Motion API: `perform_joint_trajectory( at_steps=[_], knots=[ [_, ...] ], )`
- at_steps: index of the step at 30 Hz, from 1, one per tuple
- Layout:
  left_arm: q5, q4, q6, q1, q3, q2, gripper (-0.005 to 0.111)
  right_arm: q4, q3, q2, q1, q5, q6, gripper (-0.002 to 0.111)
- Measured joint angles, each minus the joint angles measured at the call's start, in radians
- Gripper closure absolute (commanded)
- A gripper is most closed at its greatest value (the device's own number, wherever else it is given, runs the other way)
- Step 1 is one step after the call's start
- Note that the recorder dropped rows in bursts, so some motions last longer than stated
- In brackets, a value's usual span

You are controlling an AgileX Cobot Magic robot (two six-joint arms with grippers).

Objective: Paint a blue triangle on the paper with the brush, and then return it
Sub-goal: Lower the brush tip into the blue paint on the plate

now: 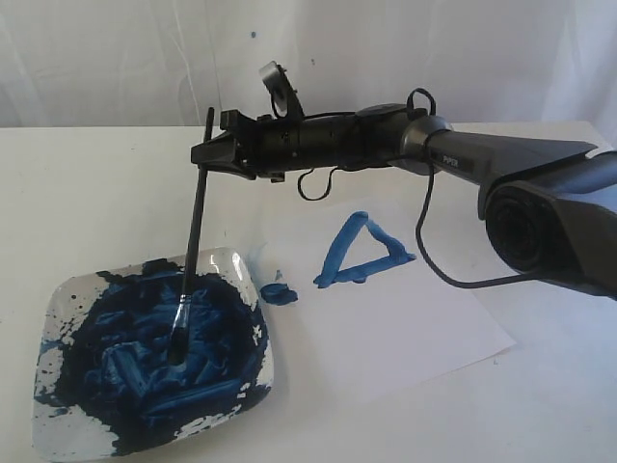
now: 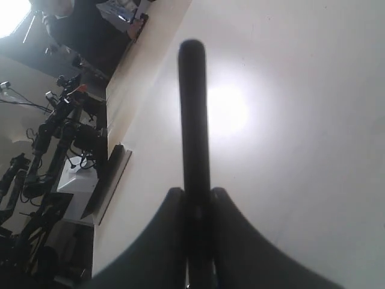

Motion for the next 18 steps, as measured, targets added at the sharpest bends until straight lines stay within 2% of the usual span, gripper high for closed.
perform_joint_trajectory(
  at_steps=[7, 12, 18],
  knots=[
    [0.000, 0.000, 0.000, 0.000, 0.000, 0.000, 0.107, -0.008, 0.000, 0.000, 0.000, -0.052, 0.071, 0.108],
    [0.000, 0.000, 0.000, 0.000, 0.000, 0.000, 0.107, -0.107, 0.000, 0.000, 0.000, -0.064, 0.182, 0.108],
    [0.000, 0.000, 0.000, 0.000, 0.000, 0.000, 0.107, -0.135, 0.000, 0.000, 0.002, -0.075, 0.233, 0.108]
  ],
)
